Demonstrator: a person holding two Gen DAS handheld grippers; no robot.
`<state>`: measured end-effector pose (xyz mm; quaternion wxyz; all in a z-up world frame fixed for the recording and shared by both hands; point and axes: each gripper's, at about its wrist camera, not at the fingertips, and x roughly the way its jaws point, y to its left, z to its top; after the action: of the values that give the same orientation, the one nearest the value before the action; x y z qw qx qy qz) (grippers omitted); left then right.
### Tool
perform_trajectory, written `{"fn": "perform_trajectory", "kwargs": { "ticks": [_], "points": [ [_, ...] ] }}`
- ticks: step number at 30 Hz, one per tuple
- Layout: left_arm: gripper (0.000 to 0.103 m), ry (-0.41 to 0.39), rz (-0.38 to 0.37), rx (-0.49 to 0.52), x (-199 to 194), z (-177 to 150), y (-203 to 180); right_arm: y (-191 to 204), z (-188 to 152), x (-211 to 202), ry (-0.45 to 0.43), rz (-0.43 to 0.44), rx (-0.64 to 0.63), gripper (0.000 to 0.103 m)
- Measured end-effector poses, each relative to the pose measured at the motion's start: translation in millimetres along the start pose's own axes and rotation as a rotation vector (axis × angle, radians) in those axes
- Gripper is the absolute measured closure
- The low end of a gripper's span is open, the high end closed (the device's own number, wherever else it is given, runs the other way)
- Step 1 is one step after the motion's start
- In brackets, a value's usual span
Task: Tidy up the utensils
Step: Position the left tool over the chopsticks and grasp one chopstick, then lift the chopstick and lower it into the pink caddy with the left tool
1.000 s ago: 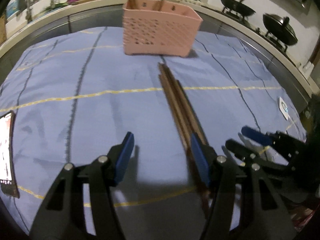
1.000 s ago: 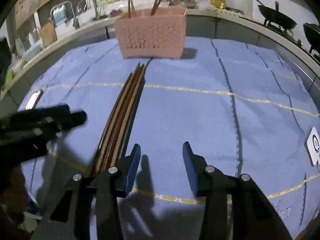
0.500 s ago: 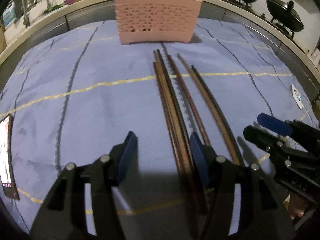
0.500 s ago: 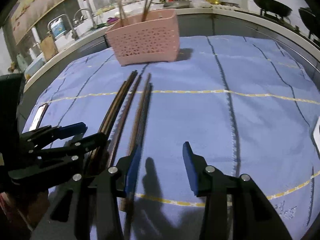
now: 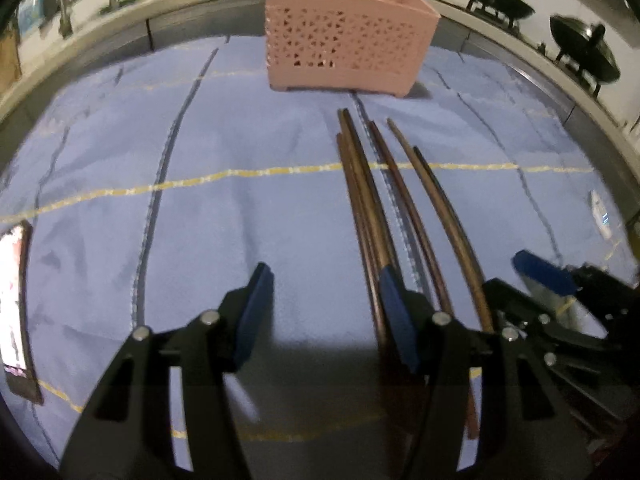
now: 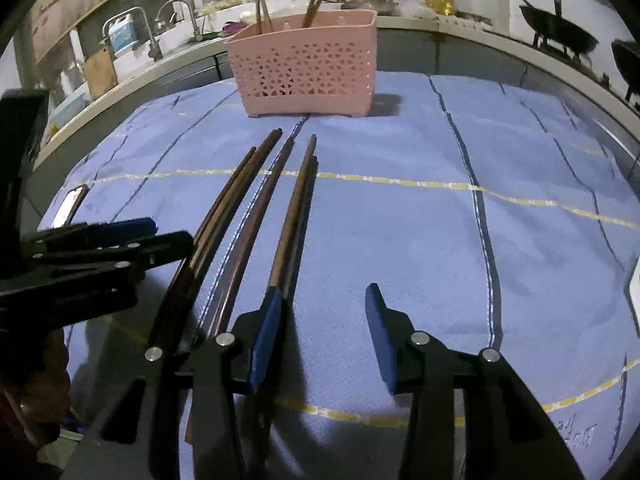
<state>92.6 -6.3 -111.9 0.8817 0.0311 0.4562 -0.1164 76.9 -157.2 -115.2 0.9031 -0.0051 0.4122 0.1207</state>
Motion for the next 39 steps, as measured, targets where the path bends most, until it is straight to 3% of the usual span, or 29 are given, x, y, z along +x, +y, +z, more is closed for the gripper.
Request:
{"fn": "perform_trajectory", "kwargs": {
  "ticks": [10, 11, 12, 13, 14, 16, 22, 26, 27, 32, 36, 39],
  "points": [
    [0.050, -0.019, 0.078, 0.062, 4.5, 2.5, -11.4, 1.5, 0.7, 4.1, 0.002, -0.013, -0.027, 0.059],
    [0.063, -0.025, 0.081, 0.062, 4.6, 2.9, -10.2, 3.4, 0.4, 4.2, 0.000, -0.023, -0.037, 0.059],
    [0.071, -0.027, 0.077, 0.063, 3.8, 3.3, -9.1, 4.9, -0.1, 4.7, -0.005, -0.038, -0.054, 0.067],
    [0.087, -0.024, 0.070, 0.062, 3.2, 4.0, -7.6, 5.3, -0.4, 4.5, -0.012, -0.044, -0.064, 0.077],
    [0.093, -0.016, 0.057, 0.056, 2.5, 4.5, -3.5, 4.5, 0.0, 4.5, -0.012, -0.039, -0.066, 0.081],
    [0.095, -0.009, 0.050, 0.046, 0.9, 3.3, 4.0, -0.9, 2.2, 4.5, -0.002, -0.026, -0.057, 0.090],
    [0.094, 0.000, 0.048, 0.058, -11.9, -10.8, 32.2, -23.9, 1.6, 0.3, 0.024, -0.036, -0.015, 0.090],
    [0.059, 0.011, 0.078, 0.071, -12.6, -11.1, 41.5, -33.0, 5.3, 0.4, 0.064, 0.002, 0.012, 0.089],
    [0.058, 0.014, 0.077, 0.069, -11.0, -9.2, 43.9, -35.3, 7.7, 1.4, 0.071, 0.010, 0.021, 0.088],
    [0.057, 0.022, 0.076, 0.086, 0.3, 9.9, 44.5, -44.8, 32.4, 15.3, 0.107, 0.045, 0.081, 0.080],
    [0.062, 0.021, 0.056, 0.115, 13.3, 30.9, 40.6, -44.9, 60.1, 34.2, 0.114, 0.032, 0.078, 0.068],
    [0.077, 0.013, 0.032, 0.135, 22.0, 44.6, 35.9, -39.6, 74.9, 46.3, 0.109, 0.020, 0.046, 0.064]
  ]
}}
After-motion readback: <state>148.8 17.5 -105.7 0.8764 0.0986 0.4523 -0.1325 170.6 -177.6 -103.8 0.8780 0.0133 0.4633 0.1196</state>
